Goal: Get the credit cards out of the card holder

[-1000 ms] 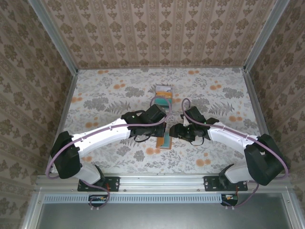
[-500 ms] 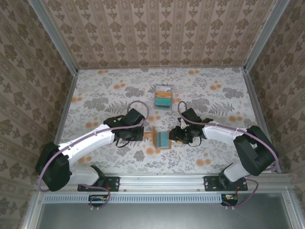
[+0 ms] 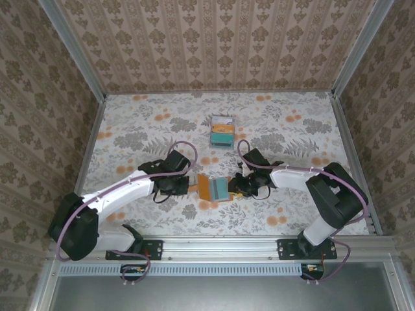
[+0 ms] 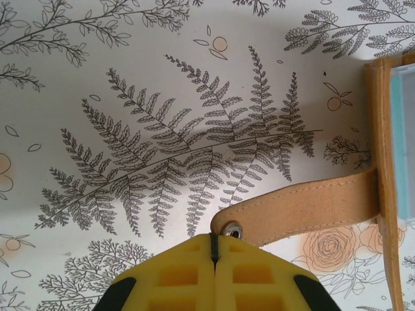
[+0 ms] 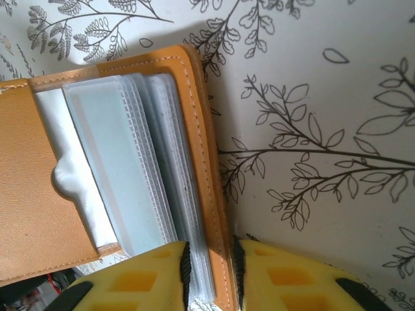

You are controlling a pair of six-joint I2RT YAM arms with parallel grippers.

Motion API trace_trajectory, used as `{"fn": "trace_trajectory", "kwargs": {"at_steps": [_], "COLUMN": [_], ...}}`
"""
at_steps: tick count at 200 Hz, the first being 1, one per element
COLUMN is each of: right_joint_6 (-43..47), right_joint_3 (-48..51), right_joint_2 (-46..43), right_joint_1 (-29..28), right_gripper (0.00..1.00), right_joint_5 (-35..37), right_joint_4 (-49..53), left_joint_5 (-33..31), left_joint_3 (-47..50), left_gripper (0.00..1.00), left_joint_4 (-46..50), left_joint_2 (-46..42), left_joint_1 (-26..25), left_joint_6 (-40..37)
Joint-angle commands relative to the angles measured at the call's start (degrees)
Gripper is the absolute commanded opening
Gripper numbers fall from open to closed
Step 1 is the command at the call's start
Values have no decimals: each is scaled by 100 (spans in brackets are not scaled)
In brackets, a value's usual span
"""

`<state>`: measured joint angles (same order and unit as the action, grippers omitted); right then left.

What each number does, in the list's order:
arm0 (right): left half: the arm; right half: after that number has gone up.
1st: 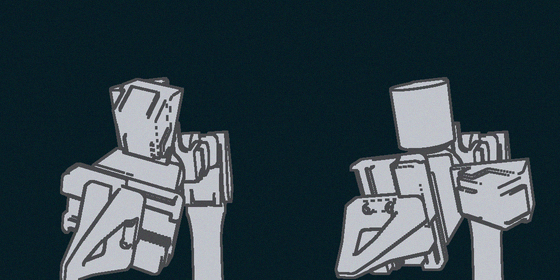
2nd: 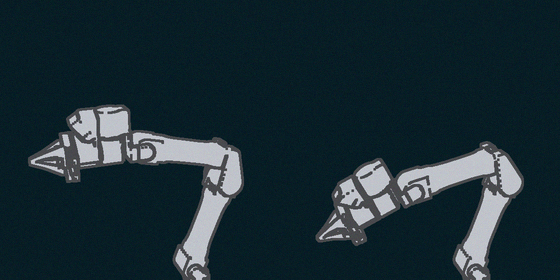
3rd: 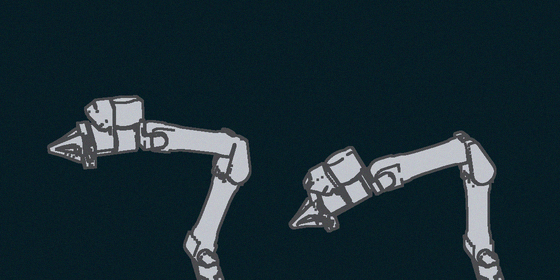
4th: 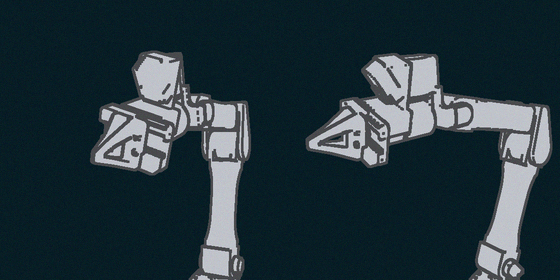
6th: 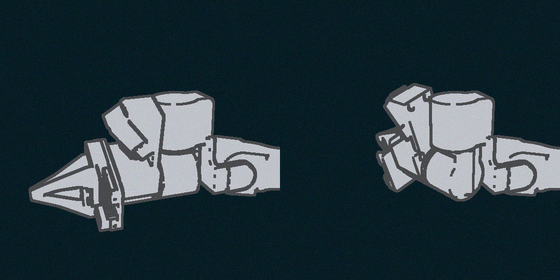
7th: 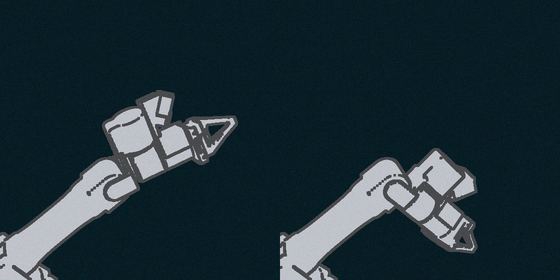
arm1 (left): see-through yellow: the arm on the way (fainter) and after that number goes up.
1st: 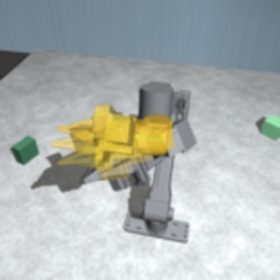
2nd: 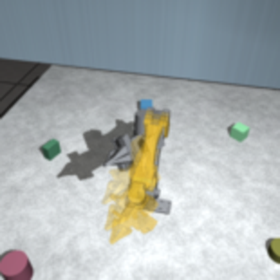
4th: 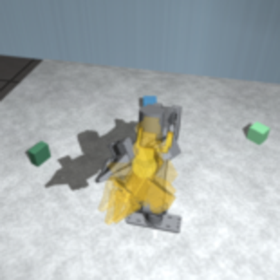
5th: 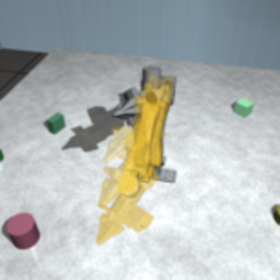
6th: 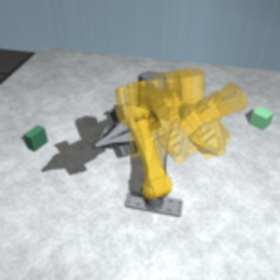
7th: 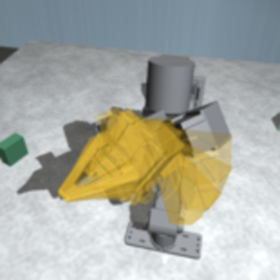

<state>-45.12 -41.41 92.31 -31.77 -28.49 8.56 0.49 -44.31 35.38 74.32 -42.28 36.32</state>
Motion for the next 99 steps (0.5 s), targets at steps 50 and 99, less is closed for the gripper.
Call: {"fn": "trace_trajectory", "kwargs": {"at_steps": [50, 99], "right_joint_6": [4, -18], "right_joint_3": [-112, -307], "right_joint_2": [23, -464], "right_joint_1": [-22, -31], "right_gripper": [0, 0], "right_joint_5": [-252, -227], "right_joint_4": [-109, 292], "left_joint_5": [135, 143], "left_joint_3": [-22, 71], "left_gripper": [0, 0], "left_joint_4": [-142, -377], "left_joint_2": [306, 480], "left_joint_1": [57, 201], "left_joint_6": [-203, -245]}}
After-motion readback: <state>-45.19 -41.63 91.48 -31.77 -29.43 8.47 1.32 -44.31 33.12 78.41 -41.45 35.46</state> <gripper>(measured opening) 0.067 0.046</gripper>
